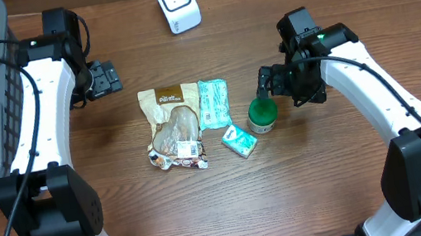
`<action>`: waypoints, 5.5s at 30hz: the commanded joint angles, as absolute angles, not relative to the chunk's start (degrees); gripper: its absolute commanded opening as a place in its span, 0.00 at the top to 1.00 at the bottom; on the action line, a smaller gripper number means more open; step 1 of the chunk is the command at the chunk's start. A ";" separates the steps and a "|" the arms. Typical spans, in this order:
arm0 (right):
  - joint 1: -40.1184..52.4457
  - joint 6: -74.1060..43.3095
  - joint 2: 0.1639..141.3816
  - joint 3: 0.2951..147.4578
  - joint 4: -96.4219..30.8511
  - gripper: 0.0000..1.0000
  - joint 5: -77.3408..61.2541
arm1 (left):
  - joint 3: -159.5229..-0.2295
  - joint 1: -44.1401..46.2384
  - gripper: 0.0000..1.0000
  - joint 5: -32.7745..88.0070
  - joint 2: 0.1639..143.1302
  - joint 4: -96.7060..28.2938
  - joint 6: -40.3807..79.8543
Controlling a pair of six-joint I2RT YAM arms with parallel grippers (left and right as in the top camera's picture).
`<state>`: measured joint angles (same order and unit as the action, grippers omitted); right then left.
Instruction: Scan the item barcode
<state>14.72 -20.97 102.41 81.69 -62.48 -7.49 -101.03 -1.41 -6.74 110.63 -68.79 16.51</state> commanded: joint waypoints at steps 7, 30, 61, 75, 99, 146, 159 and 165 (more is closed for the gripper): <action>13.63 -22.61 102.24 92.27 -67.16 0.00 -7.64 | -101.95 -1.06 0.00 -7.49 109.78 -68.73 16.29; 23.92 -39.70 102.37 79.92 -59.13 0.00 3.81 | -101.95 -1.08 0.00 -7.46 109.78 -68.73 16.29; 25.80 -41.78 103.02 69.69 -48.93 0.00 4.01 | -101.95 -1.08 0.00 -7.46 109.78 -68.73 16.27; 25.87 -41.82 103.00 69.69 -49.56 0.01 3.75 | -101.95 -1.08 0.00 -7.46 109.78 -68.73 16.29; 26.02 -40.07 103.02 67.55 -48.66 0.20 2.57 | -101.95 -0.89 0.00 -7.46 109.78 -68.73 16.29; 23.11 -37.45 103.00 65.34 -46.74 0.34 5.08 | -101.95 -0.67 0.00 -7.46 109.78 -68.73 16.29; 22.94 -35.73 102.85 69.41 -48.36 0.50 5.06 | -101.95 -0.73 0.01 -7.49 109.78 -68.73 16.27; 20.69 -35.51 102.32 80.42 -62.17 0.53 2.07 | -101.95 -0.71 0.00 -7.46 109.78 -68.73 16.29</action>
